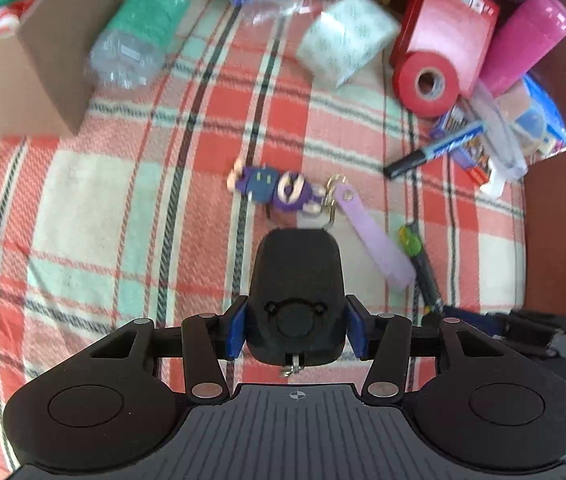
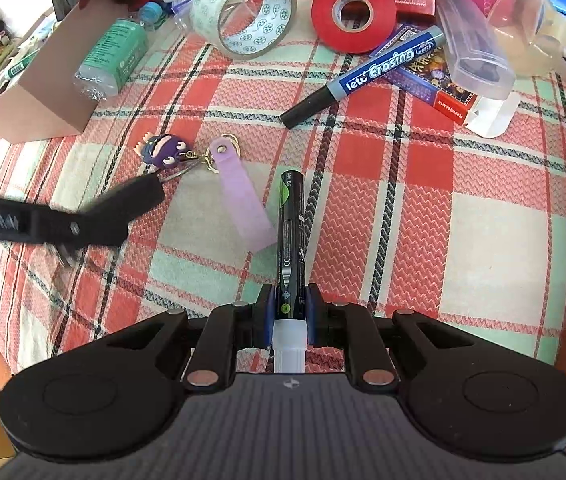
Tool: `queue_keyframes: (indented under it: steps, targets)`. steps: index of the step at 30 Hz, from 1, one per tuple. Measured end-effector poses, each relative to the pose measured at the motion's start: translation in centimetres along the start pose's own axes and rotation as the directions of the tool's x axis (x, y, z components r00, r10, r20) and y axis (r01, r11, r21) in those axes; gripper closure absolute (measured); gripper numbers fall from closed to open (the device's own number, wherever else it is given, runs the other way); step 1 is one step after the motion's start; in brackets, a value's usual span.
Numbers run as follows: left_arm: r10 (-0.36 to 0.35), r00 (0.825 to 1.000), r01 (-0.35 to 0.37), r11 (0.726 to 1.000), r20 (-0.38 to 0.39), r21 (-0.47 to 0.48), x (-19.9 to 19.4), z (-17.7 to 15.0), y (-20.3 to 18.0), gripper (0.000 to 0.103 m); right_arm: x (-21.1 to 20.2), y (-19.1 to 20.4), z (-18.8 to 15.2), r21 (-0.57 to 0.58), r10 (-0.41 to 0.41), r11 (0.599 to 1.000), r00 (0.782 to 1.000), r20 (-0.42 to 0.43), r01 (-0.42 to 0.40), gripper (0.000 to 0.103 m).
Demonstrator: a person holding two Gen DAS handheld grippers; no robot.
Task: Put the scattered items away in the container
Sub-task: 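Lift the key fob in the left tool while the right tool lifts the marker, then carry the key fob and marker in both tools over the cardboard box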
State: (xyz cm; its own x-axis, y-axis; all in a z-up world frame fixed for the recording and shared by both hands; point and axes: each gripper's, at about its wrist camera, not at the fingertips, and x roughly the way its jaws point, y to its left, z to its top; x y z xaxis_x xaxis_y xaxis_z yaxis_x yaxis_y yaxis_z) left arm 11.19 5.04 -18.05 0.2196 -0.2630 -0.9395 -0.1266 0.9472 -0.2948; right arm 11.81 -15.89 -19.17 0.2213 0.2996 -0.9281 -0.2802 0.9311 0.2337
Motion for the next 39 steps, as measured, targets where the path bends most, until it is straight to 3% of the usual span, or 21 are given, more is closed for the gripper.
queue_keyframes:
  steps: [7,9,18,20,21,23,30,39]
  targets:
    - [0.04,0.998,-0.039,0.999,-0.055,0.015,2.3,-0.8,-0.1,0.049,0.4,0.3,0.5,-0.019,0.009,1.0,1.0,-0.009,-0.009,0.082]
    - [0.042,0.998,-0.042,0.999,-0.054,0.014,2.7,-0.6,-0.1,0.036,0.7,0.4,0.6,-0.024,0.007,1.0,1.0,-0.014,-0.007,0.082]
    - [0.076,0.996,-0.074,0.996,-0.037,0.046,4.1,0.6,-1.3,0.03,2.5,0.4,1.3,-0.046,-0.004,0.999,0.999,-0.051,0.002,0.08]
    - [0.135,0.99,-0.13,0.984,-0.038,0.12,4.4,0.3,-2.6,0.037,2.6,0.4,1.4,-0.059,-0.003,0.998,0.998,-0.056,-0.001,0.084]
    - [0.164,0.986,-0.156,0.974,-0.034,0.162,4.4,0.0,-3.2,0.052,2.6,0.4,1.5,-0.062,-0.001,0.998,0.998,-0.058,-0.002,0.085]
    - [0.188,0.982,-0.178,0.96,-0.028,0.218,4.4,-0.4,-4.1,0.052,2.4,0.4,1.5,-0.059,0.008,0.998,0.998,-0.058,-0.012,0.085]
    - [0.115,0.993,-0.111,0.979,-0.016,0.17,2.3,-2.0,-4.1,0.052,0.5,0.7,0.1,-0.032,0.063,0.997,0.997,-0.035,-0.064,0.085]
    - [0.059,0.992,-0.069,0.993,0.11,0.092,-4.5,-3.0,-3.1,0.052,-3.0,2.5,-0.4,-0.051,0.126,0.991,0.992,0.031,-0.124,0.085]
